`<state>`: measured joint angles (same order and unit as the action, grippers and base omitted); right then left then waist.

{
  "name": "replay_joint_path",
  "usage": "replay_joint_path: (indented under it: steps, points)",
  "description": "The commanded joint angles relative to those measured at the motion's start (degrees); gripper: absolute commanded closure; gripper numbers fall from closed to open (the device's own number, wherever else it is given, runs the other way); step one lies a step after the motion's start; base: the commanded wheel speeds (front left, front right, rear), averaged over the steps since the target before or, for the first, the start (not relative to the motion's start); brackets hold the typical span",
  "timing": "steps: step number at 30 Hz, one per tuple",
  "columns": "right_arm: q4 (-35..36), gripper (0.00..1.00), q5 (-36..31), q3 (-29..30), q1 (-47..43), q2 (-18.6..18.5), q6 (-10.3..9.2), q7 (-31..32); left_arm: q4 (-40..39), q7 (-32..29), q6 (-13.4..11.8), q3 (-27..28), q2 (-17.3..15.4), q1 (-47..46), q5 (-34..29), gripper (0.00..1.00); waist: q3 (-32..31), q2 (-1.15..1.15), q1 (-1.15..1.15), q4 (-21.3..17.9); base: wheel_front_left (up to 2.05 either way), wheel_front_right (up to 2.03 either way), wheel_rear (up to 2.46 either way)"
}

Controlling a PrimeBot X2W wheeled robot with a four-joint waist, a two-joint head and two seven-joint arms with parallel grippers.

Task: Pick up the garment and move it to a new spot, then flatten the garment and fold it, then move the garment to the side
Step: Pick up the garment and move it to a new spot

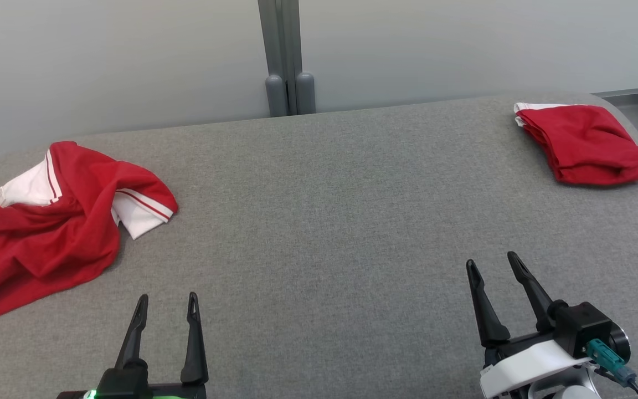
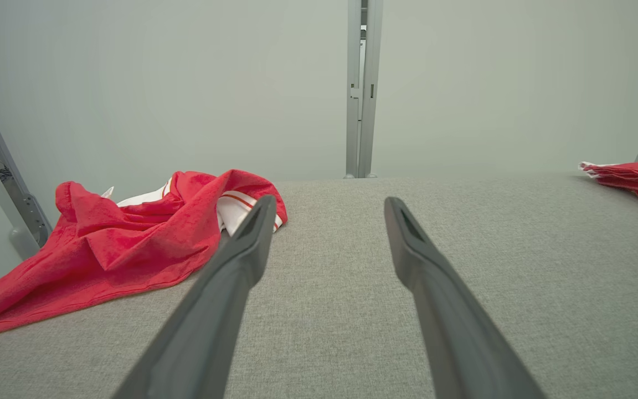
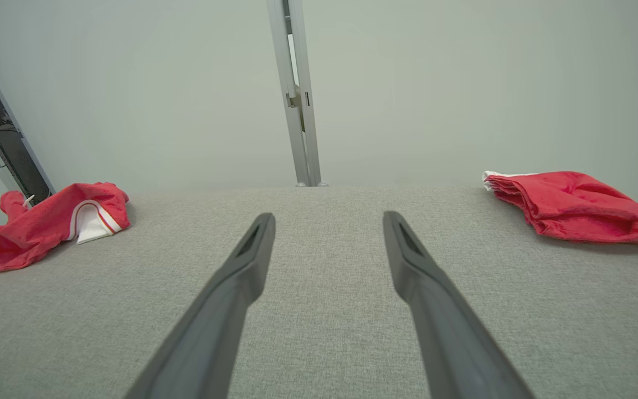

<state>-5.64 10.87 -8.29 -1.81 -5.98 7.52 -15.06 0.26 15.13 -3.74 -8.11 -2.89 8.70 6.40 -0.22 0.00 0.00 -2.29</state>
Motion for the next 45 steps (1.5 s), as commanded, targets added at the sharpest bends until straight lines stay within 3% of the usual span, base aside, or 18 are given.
replay_joint_path:
  steps: [1, 15, 34, 45]
  points:
    - [-0.1, 0.0, -0.2, 0.0, -0.6, 0.0, -0.07, -0.1, 0.1, 0.0, 0.2, 0.0, 0.0, -0.4, -0.3, 0.0, 0.0, 0.0, 0.0, 0.0, 0.0, 0.0, 0.0]
    - [0.0, 0.0, -0.1, -0.4, -0.5, -0.2, -0.06, -0.1, 0.3, 0.0, 0.0, -0.4, 0.0, -1.0, 0.0, 0.0, 0.5, 0.0, 0.0, 1.6, 0.0, 0.0, 0.0]
    - [0.8, 0.0, -0.3, -0.4, -1.2, -0.4, -0.06, -0.1, -0.6, 0.0, -0.9, -0.8, 0.0, -0.1, 0.5, 0.0, 2.1, 0.0, 0.0, 20.2, 0.0, 0.0, 0.0]
    - [0.4, 0.0, -0.5, -0.8, -1.4, 0.2, -0.07, -0.1, -0.9, 0.0, -1.0, -0.5, 0.0, 0.3, 0.2, 0.0, 1.9, 0.0, 0.0, 24.9, 0.0, 0.0, 0.0]
